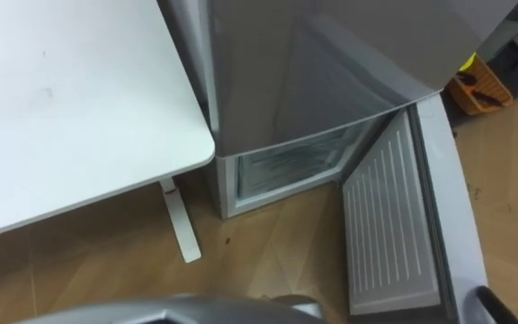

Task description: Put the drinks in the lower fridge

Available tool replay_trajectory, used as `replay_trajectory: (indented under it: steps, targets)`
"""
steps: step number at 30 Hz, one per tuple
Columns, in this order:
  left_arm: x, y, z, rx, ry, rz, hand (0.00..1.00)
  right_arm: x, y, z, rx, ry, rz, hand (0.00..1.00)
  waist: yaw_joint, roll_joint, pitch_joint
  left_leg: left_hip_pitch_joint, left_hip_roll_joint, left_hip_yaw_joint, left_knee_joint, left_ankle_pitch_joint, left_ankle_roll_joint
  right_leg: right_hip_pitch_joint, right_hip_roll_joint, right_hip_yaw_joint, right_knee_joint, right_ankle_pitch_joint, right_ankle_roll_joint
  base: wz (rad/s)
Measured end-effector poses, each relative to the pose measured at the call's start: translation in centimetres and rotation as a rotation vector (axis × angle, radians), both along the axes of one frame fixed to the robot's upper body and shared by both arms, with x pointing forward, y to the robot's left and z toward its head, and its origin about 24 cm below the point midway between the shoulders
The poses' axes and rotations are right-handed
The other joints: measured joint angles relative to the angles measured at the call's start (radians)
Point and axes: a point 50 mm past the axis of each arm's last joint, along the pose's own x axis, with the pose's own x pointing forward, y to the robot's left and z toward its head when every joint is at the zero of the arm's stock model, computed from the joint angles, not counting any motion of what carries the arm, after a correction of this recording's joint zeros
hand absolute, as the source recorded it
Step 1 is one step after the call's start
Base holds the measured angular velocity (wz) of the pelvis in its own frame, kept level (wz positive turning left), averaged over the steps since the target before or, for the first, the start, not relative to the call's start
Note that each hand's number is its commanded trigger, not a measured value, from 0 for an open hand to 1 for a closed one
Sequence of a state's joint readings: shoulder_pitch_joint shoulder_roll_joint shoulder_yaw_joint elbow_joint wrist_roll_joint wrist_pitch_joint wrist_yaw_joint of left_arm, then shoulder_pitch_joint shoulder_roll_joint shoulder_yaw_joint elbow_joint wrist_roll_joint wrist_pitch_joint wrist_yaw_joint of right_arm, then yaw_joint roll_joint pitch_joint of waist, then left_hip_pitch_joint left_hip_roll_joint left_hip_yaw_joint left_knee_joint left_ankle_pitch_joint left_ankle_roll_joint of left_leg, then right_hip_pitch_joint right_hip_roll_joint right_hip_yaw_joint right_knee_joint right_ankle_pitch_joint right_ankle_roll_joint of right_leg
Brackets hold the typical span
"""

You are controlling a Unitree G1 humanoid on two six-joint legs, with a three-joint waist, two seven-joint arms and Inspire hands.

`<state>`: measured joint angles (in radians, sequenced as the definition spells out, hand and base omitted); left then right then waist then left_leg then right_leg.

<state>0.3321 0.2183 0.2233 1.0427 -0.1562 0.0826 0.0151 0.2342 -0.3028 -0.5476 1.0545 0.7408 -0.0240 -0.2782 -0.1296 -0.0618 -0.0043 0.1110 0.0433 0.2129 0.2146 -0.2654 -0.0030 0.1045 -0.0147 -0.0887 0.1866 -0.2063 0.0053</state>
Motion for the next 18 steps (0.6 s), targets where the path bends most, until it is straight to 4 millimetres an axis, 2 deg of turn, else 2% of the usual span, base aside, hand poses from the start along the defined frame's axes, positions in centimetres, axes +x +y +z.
replay_trajectory:
  steps: [7, 12, 15, 18]
  targets:
    - [1.0, -0.7, -0.4, -0.019, 0.009, -0.057, 0.0, 0.4, 1.1, -0.5, 0.018, -0.036, 0.09, 0.0, 0.005, 0.002, 0.0002, -0.004, 0.002, 0.0, 0.002, 0.0, 0.001, -0.004, 0.003, 0.005, -0.003, 0.012, -0.002, -0.09]
    - [1.1, -1.0, -0.6, -0.025, 0.023, -0.076, 0.0, 1.3, 2.2, -1.0, 0.041, -0.097, 0.141, 0.0, 0.005, 0.011, 0.0017, -0.005, 0.007, 0.0, 0.002, -0.002, 0.004, -0.012, 0.006, 0.008, -0.001, 0.023, -0.002, -0.12]
    - [0.8, -1.5, -0.8, -0.032, 0.056, -0.116, 0.0, 2.5, 3.2, -1.2, 0.056, -0.13, 0.253, 0.0, 0.014, 0.027, 0.0021, -0.014, 0.014, 0.001, 0.008, -0.004, 0.008, -0.024, 0.012, 0.003, -0.002, 0.045, -0.002, -0.21]
    - [0.8, -1.9, -0.9, -0.041, 0.068, -0.146, 0.0, 3.6, 4.1, -1.4, 0.078, -0.149, 0.365, 0.0, 0.027, 0.029, 0.0023, -0.014, 0.015, 0.001, 0.01, -0.007, 0.01, -0.028, 0.015, 0.007, -0.002, 0.052, -0.004, -0.14]
